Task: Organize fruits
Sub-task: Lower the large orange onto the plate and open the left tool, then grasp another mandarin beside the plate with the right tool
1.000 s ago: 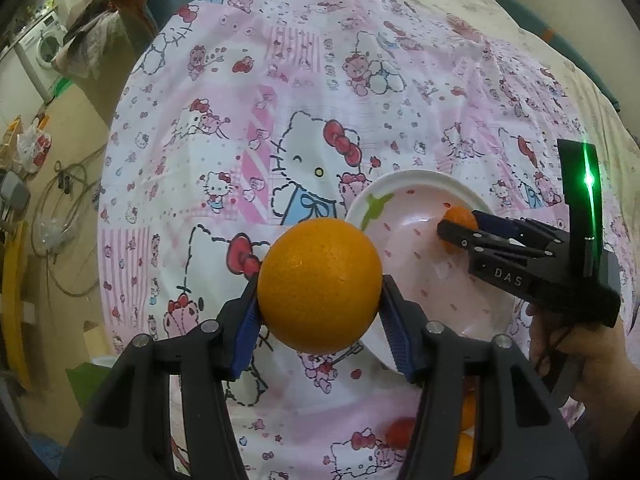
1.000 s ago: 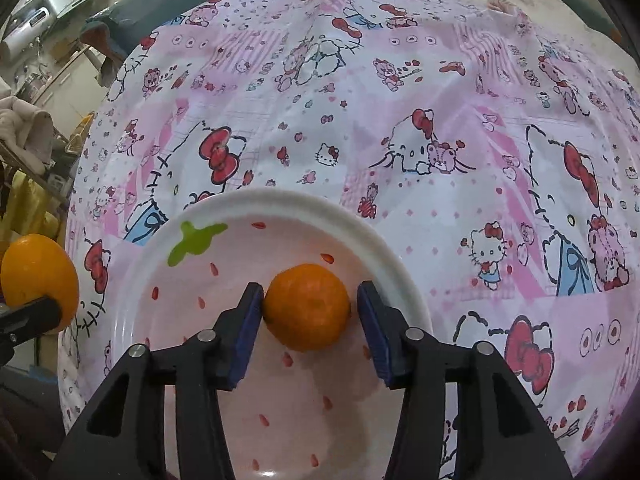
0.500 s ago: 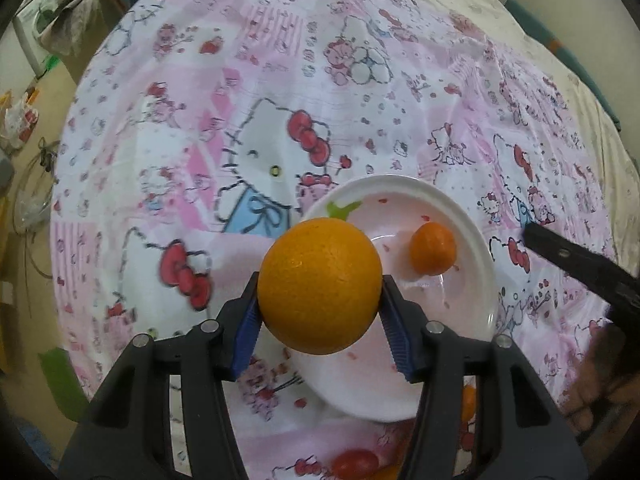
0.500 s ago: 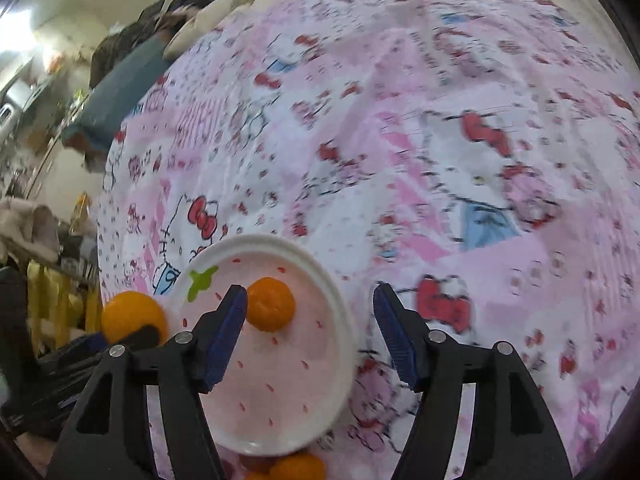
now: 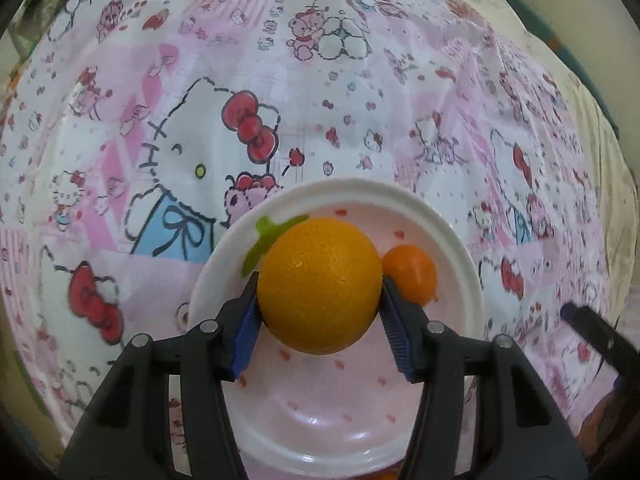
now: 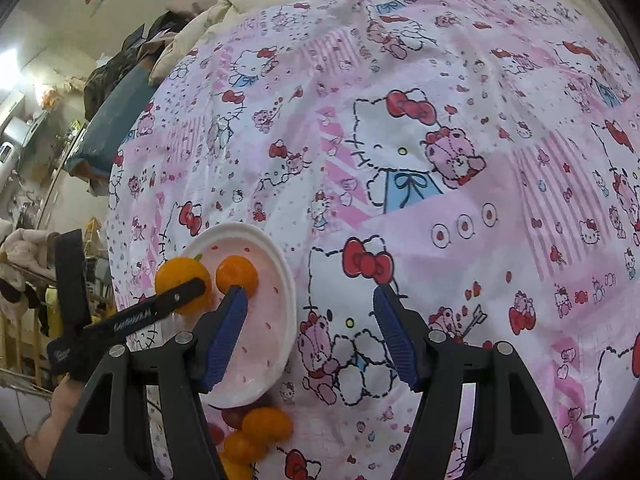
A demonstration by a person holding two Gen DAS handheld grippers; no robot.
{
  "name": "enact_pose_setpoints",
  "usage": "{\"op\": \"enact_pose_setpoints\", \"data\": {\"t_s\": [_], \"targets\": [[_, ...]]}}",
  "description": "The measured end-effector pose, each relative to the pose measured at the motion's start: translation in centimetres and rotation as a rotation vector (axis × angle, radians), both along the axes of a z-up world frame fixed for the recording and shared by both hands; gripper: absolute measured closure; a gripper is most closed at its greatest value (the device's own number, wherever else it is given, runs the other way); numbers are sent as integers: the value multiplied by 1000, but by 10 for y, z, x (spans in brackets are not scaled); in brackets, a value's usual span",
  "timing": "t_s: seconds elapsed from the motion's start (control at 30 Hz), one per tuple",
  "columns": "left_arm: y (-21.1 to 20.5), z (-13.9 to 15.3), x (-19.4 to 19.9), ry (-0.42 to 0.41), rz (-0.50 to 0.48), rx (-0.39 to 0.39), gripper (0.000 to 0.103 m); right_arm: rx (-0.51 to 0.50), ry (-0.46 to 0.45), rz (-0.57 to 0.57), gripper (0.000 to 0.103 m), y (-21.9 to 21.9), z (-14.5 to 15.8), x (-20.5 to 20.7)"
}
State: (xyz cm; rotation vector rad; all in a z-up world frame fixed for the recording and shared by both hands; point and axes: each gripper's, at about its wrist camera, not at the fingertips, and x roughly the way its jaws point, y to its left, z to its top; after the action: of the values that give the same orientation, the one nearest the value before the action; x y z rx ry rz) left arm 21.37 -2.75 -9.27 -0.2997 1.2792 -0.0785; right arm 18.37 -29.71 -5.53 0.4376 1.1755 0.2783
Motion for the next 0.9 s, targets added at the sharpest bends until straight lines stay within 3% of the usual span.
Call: {"op": "enact_pose_setpoints", "data": {"t_s": [0.2, 0.37, 0.43, 0.5, 0.67, 0.9], "targets": [[-2, -9, 4, 27, 1, -31, 50, 59, 12, -17, 35, -8, 4, -3], [-2, -9, 3, 49, -17, -19, 46, 27, -5, 4, 35, 0, 8, -6], [-7, -2, -1, 45, -46, -19, 27, 16, 2, 0, 35, 0, 7, -7], [-11, 8, -4, 4, -77, 7, 18, 19, 6, -5, 35, 0, 5, -9], [-6, 29, -14, -32, -66, -19, 18, 8, 5, 39, 35, 7, 6, -25], [8, 49, -37, -64, -28, 11, 18, 1, 17, 66, 35, 14, 6, -54]]}}
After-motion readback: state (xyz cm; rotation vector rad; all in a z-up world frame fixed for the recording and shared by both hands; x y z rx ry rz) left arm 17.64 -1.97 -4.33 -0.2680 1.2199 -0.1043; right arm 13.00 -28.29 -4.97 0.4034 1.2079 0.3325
